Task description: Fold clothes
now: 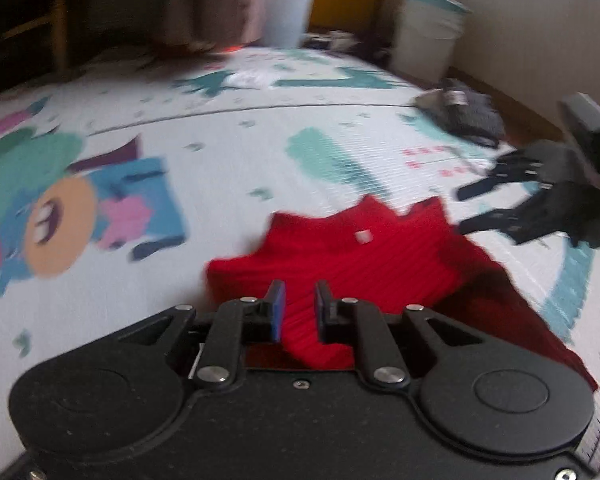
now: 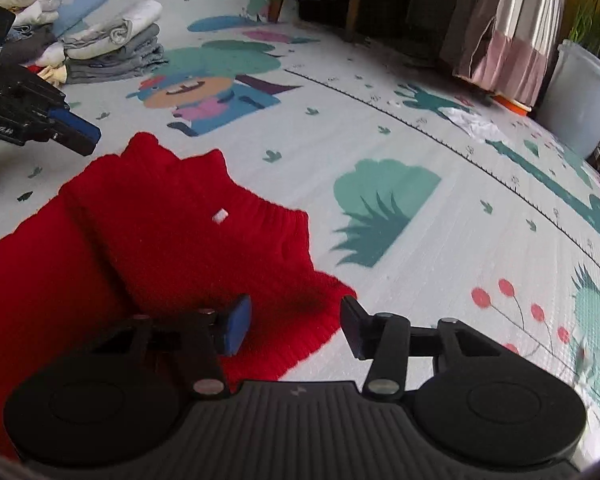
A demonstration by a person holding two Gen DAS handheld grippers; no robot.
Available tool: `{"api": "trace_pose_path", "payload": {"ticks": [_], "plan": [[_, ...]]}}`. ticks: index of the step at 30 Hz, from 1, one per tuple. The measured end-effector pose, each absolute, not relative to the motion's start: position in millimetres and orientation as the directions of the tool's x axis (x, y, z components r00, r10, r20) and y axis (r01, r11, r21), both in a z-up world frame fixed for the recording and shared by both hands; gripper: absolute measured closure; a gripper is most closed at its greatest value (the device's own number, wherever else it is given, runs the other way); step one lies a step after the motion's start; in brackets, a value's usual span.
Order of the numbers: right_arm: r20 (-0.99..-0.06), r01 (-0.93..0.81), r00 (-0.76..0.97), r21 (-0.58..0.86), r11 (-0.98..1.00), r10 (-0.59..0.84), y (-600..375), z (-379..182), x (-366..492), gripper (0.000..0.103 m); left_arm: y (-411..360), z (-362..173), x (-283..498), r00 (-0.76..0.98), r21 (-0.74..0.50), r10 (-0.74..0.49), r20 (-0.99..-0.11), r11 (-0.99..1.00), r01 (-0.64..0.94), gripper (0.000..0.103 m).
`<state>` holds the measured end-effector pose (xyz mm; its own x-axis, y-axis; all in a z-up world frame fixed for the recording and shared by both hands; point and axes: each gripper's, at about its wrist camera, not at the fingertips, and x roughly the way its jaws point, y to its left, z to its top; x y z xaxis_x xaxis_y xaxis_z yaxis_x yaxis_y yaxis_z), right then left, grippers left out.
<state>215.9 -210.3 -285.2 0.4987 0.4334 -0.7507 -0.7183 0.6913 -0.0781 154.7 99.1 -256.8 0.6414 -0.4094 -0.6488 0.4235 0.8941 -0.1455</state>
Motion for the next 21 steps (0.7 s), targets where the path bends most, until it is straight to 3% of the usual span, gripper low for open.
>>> {"api": "trace_pose_path", "payload": {"ticks": [3, 5, 6, 9, 15, 18, 21], "plan": [[-0.758, -0.742, 0.473, -0.068, 0.667, 0.449, -203, -292, 220, 0.053, 83, -265, 162, 0.618, -0.130, -0.449, -0.645, 0.862, 0.489, 0.083], [-0.771, -0.769, 0.448, -0.073, 0.635, 0.453, -201, -301, 218, 0.049, 77, -275, 167, 0.602, -0.112, -0.448, -0.661, 0.852, 0.511, 0.062], [-0.770, -0.772, 0.438, -0.059, 0.633, 0.463, -204, -305, 219, 0.048, 74, -283, 169, 0.589, -0.091, -0.433, -0.682, 0.850, 0.519, 0.059], [-0.769, -0.775, 0.413, -0.016, 0.632, 0.488, -211, -314, 223, 0.045, 71, -304, 163, 0.612, 0.027, -0.408, -0.678, 0.818, 0.575, 0.059], [-0.780, -0.780, 0.448, -0.101, 0.618, 0.438, -200, -306, 214, 0.044, 73, -294, 168, 0.589, 0.014, -0.401, -0.702, 0.819, 0.574, 0.059], [-0.764, -0.780, 0.467, -0.119, 0.615, 0.444, -205, -290, 200, 0.044, 90, -272, 155, 0.580, -0.041, -0.416, -0.700, 0.835, 0.549, 0.059], [-0.778, -0.719, 0.424, 0.022, 0.695, 0.463, -227, -282, 191, 0.044, 121, -263, 143, 0.553, -0.195, -0.436, -0.710, 0.876, 0.442, 0.057]]}}
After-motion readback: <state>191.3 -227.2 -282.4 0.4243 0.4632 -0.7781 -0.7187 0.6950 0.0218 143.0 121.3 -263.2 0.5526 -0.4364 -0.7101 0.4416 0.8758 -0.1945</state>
